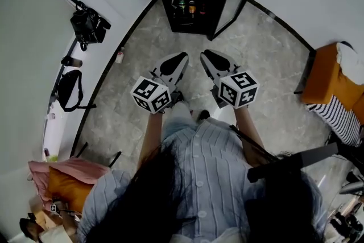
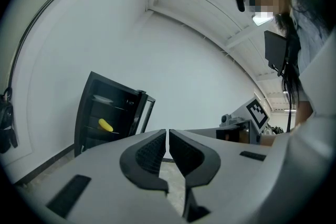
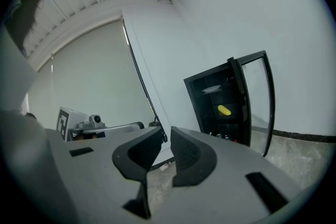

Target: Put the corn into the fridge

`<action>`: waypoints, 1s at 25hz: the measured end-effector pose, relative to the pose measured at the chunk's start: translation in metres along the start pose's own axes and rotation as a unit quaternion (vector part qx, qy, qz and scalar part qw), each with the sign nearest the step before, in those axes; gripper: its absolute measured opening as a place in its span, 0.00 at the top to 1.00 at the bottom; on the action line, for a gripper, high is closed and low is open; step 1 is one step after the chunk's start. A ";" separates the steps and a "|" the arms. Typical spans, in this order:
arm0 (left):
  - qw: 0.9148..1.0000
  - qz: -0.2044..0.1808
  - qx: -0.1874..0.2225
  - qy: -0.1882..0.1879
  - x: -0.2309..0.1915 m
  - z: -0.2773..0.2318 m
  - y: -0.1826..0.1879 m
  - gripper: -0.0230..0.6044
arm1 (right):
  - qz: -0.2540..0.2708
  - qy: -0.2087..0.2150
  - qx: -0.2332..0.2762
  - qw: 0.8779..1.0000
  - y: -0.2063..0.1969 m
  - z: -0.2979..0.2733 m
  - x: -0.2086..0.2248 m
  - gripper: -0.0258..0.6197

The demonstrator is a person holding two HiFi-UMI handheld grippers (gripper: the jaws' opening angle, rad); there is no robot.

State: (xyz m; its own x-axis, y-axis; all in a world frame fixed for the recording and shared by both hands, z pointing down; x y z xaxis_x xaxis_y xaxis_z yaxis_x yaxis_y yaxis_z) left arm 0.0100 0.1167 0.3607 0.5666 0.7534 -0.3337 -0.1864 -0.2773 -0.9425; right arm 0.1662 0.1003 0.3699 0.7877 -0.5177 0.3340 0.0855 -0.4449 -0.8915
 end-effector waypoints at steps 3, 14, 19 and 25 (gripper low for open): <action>1.000 -0.001 -0.001 0.007 0.019 0.002 -0.009 0.95 | 0.003 0.012 -0.003 1.000 -0.008 0.015 -0.001 0.87; 0.999 -0.009 0.011 0.034 0.074 0.022 -0.025 0.95 | 0.032 0.054 -0.006 0.998 -0.025 0.058 -0.022 0.87; 0.999 -0.013 0.012 0.040 0.091 0.027 -0.028 0.95 | 0.045 0.069 -0.009 0.997 -0.029 0.070 -0.029 0.88; 0.999 -0.012 0.011 0.048 0.095 0.031 -0.031 0.95 | 0.061 0.076 -0.014 0.995 -0.029 0.071 -0.033 0.88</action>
State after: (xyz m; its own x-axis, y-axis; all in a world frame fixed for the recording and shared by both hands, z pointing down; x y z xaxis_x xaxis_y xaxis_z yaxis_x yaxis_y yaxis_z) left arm 0.0452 0.2154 0.3581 0.6458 0.6984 -0.3085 -0.1886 -0.2455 -0.9509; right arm 0.1810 0.1825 0.3634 0.6892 -0.6732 0.2679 -0.0235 -0.3903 -0.9204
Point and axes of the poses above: the fingertips, and each gripper's own axes: z backward along the fingers, x to its right, y out of its top, the point moved 7 cm from there along z, backward along the fingers, and after that the axes turned 9 degrees about -y, right-handed, at the moved point
